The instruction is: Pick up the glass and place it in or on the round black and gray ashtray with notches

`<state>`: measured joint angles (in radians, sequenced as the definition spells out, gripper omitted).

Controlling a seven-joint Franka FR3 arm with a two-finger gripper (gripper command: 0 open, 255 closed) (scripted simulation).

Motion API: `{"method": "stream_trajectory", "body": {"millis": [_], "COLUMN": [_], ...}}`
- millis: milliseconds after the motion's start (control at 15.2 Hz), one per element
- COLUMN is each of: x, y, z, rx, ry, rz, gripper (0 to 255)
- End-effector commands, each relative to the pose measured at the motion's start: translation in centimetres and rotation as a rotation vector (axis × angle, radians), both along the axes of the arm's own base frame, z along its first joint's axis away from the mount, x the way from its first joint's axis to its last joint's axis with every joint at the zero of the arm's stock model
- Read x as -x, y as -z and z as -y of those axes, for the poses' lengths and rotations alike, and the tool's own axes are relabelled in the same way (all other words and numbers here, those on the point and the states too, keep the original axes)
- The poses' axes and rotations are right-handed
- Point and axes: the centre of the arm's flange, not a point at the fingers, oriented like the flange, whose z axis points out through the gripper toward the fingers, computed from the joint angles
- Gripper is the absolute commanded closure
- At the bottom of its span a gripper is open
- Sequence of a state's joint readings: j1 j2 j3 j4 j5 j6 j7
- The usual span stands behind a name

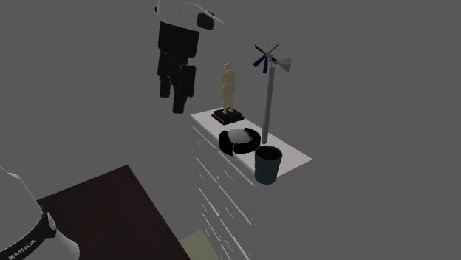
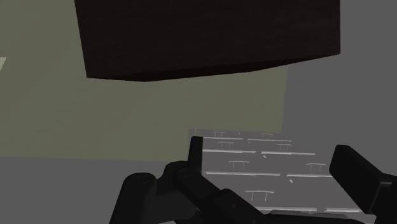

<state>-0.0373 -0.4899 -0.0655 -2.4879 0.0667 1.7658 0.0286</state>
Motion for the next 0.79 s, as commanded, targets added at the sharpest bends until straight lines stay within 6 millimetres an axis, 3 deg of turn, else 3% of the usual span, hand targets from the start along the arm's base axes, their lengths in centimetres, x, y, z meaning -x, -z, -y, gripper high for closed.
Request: {"method": "stream_trajectory", "body": {"millis": [0, 726], "x": [-1.6, -11.1], "y": [1.7, 11.0], "z": [0.3, 3.3], "rx": [0.001, 0.007], "ry": [0.004, 0.024], "rz": [0.016, 0.086], "gripper": [0, 0]}}
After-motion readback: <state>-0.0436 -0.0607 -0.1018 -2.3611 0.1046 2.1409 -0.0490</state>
